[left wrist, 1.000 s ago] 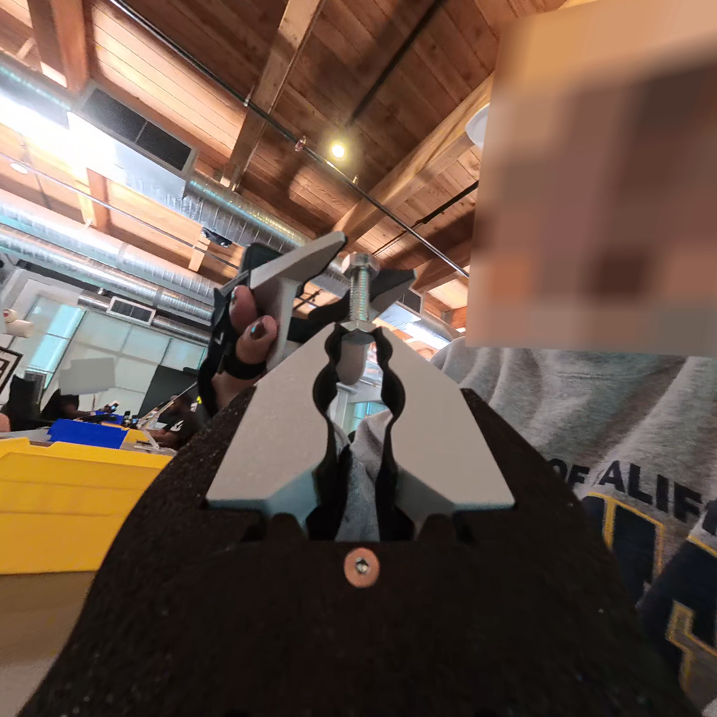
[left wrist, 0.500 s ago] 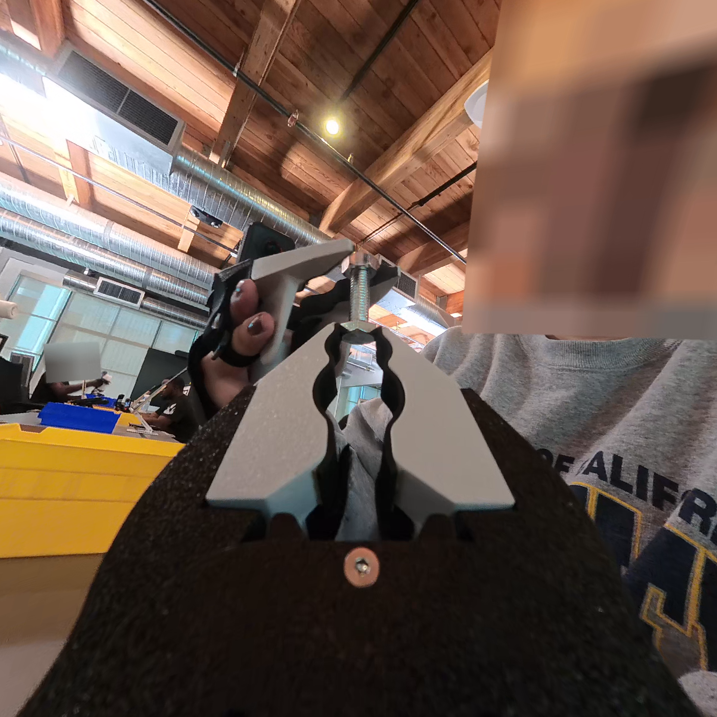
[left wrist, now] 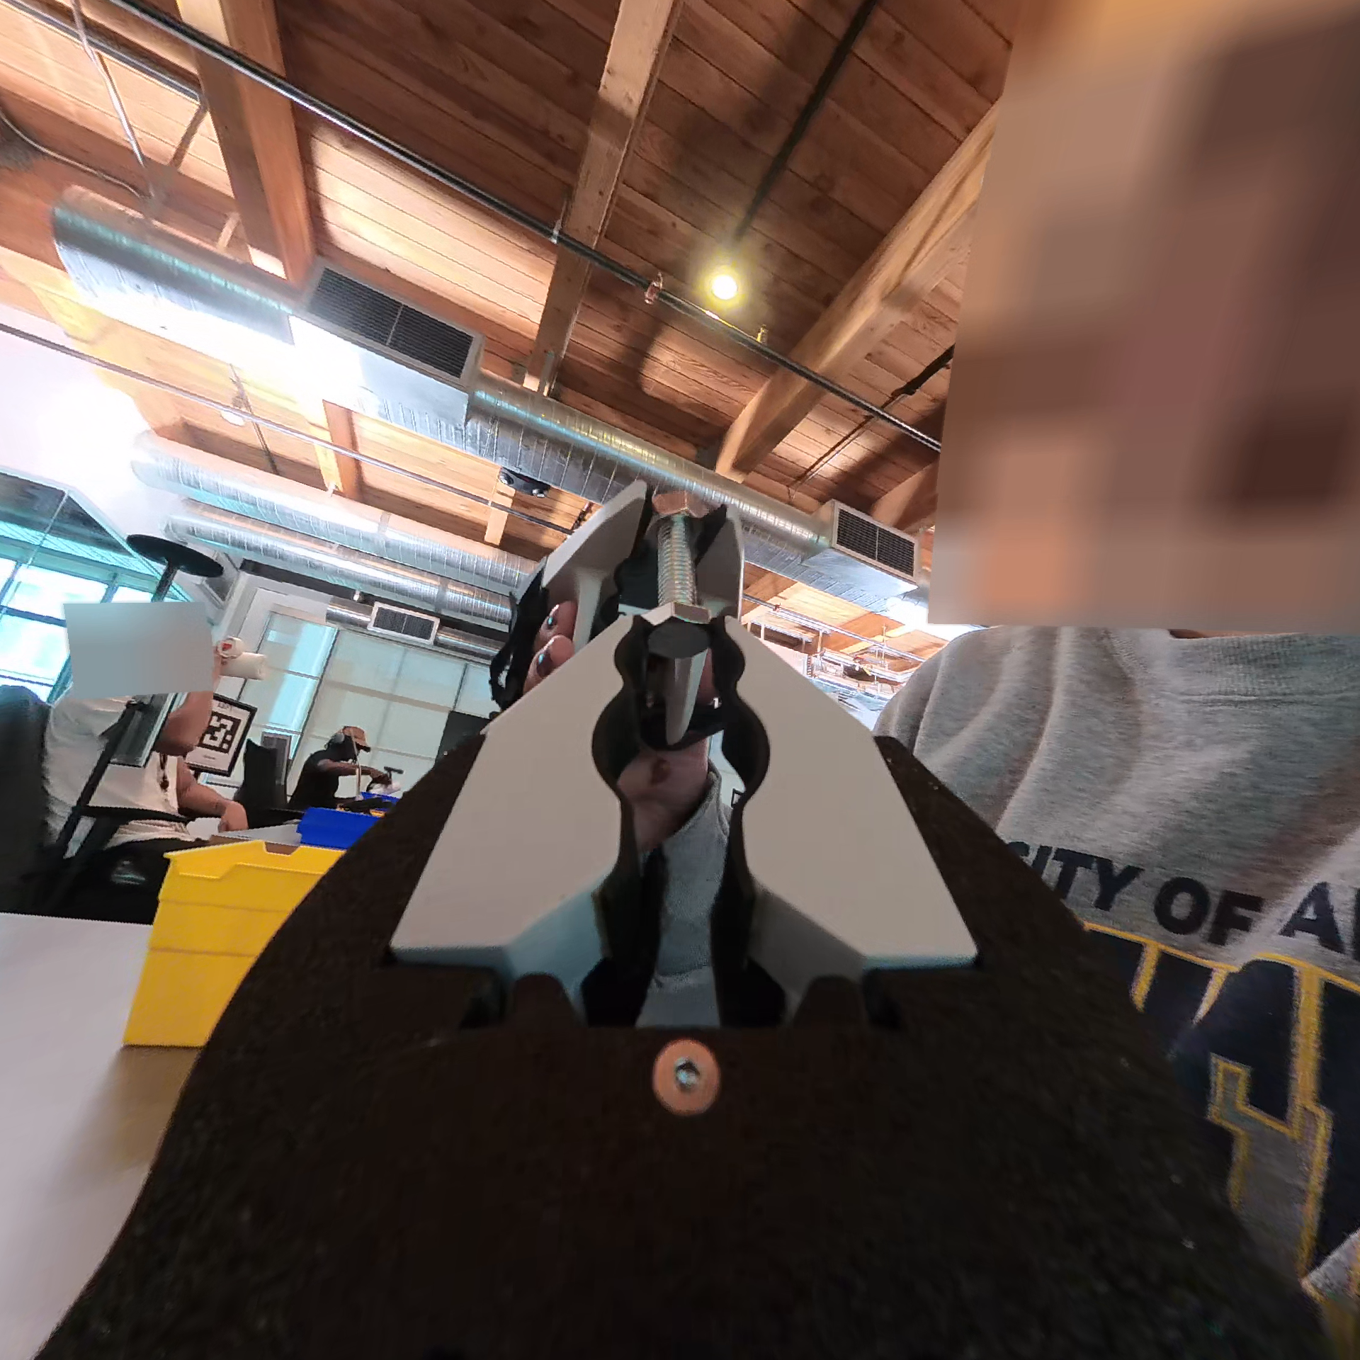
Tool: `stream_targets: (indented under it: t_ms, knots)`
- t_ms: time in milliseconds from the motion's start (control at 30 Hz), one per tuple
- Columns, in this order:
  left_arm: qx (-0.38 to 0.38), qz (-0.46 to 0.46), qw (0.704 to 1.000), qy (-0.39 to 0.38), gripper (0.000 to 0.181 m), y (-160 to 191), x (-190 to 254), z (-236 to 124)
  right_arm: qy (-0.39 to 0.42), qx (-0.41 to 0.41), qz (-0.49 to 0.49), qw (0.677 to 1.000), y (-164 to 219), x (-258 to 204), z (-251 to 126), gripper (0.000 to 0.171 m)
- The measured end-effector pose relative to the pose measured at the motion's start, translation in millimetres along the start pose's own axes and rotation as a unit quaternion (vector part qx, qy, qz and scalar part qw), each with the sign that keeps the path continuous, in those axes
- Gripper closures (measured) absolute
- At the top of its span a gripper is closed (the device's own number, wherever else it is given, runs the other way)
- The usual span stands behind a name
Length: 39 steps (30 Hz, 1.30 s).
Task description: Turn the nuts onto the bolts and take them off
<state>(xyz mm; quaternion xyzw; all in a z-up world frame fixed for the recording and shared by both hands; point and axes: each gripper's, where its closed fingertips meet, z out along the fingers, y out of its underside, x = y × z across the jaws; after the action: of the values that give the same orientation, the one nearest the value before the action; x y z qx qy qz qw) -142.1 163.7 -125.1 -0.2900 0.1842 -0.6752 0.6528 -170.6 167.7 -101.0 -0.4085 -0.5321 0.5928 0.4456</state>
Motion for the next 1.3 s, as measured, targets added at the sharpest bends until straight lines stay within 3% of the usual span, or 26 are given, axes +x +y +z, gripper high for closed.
stream_targets:
  t_ms: [167, 433, 600, 733, 800, 1033, 1300]
  knots:
    - [-0.001, -0.019, 1.0, 0.004, 0.166, 3, -2, 1, -0.018, 0.017, 0.024, 0.999, 0, 1, -2, 0.155]
    - [0.01, 0.017, 0.999, -0.044, 0.166, 0, -13, 0, 0.043, 0.077, 0.035, 0.995, 0, 15, -3, 0.155]
    - [0.003, -0.055, 0.998, 0.02, 0.166, 5, -1, 5, -0.044, 0.074, 0.012, 0.996, -4, -5, -5, 0.155]
    - [-0.008, -0.162, 0.98, 0.114, 0.166, 13, 18, 12, -0.141, 0.067, -0.003, 0.988, -6, -24, -11, 0.155]
    - [-0.004, -0.163, 0.979, 0.119, 0.166, 16, 19, 14, -0.16, 0.066, -0.004, 0.985, -7, -26, -14, 0.155]
    - [0.014, -0.035, 0.999, 0.016, 0.166, 8, -3, 9, -0.055, 0.066, -0.032, 0.996, -3, -1, -8, 0.155]
    - [0.065, 0.055, 0.99, -0.11, 0.167, -5, -31, -6, 0.142, 0.059, -0.019, 0.988, 6, 35, 7, 0.155]
